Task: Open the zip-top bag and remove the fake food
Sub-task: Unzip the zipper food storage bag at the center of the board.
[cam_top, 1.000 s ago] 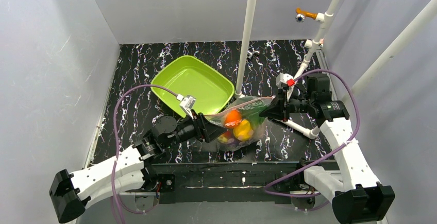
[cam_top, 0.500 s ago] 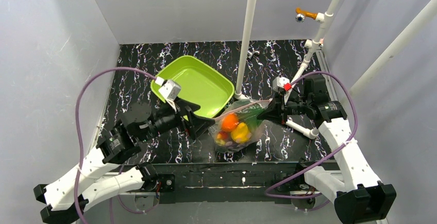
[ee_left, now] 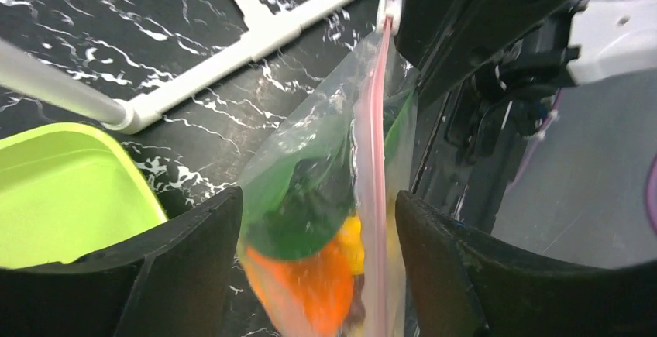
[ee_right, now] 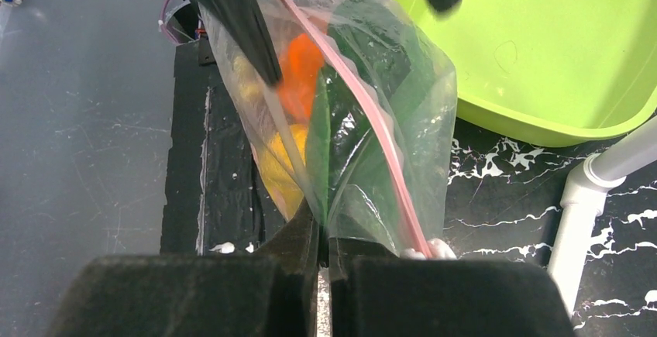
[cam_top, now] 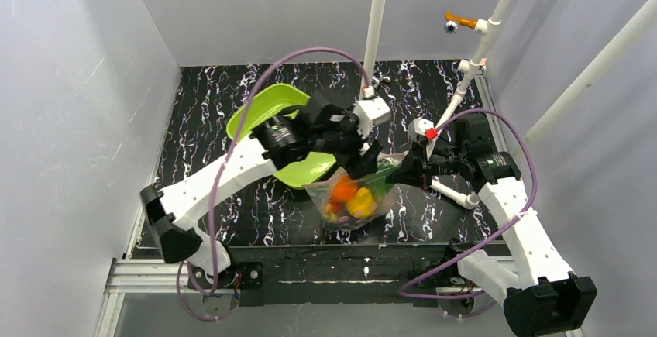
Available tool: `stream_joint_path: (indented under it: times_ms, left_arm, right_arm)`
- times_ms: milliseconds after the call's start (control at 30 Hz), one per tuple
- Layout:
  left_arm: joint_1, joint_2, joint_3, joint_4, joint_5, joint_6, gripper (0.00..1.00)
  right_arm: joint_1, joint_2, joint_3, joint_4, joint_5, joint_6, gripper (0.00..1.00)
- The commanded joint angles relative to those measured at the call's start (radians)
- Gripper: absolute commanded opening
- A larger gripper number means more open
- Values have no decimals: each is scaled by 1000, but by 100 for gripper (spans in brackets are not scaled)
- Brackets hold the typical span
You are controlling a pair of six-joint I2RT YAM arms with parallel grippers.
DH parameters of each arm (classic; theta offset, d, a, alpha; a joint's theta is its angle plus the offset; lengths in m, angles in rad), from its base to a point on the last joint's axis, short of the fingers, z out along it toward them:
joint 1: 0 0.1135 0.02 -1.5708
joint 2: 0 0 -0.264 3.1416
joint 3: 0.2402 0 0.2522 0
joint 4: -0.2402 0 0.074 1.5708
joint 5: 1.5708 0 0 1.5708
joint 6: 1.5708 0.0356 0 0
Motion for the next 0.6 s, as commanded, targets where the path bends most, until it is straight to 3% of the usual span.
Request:
stream_joint_path:
  times_ms: [0,67,133,167,267,333,400,500,567]
  left_arm:
    - [-45,43,83,-75,23,89,66]
    - [-52,58,82,-75,0,95,53]
    - [-54,59,74,-70,-10,90,30]
    - [-54,50,66,-63,-11,83,25]
    - [-54,3,14,0,-10,58,22]
    - [-54,-38,-39,51,-6,41,18]
    - [-53,-80,-94,116,-13,24,0]
    - [-45,-153,-198,209,-39,-30,0]
    - [-34,-221,-308,309,-41,-79,0]
  right_arm:
    - [6,-11,14,-4,-48,-16,1]
    - [7,-12,16,-7,-49,-19,1]
    - [7,-11,15,-6,-49,-20,1]
    - [7,-12,14,-6,-49,-22,1]
    - [7,-12,12,-4,-43,-23,1]
    - [7,-13,12,-6,-39,-22,7]
    - [7,-14,16,-11,-35,-21,26]
    - [3,-18,38,-38,-50,-22,69]
    - [-13,-20,64,-63,-81,-28,88]
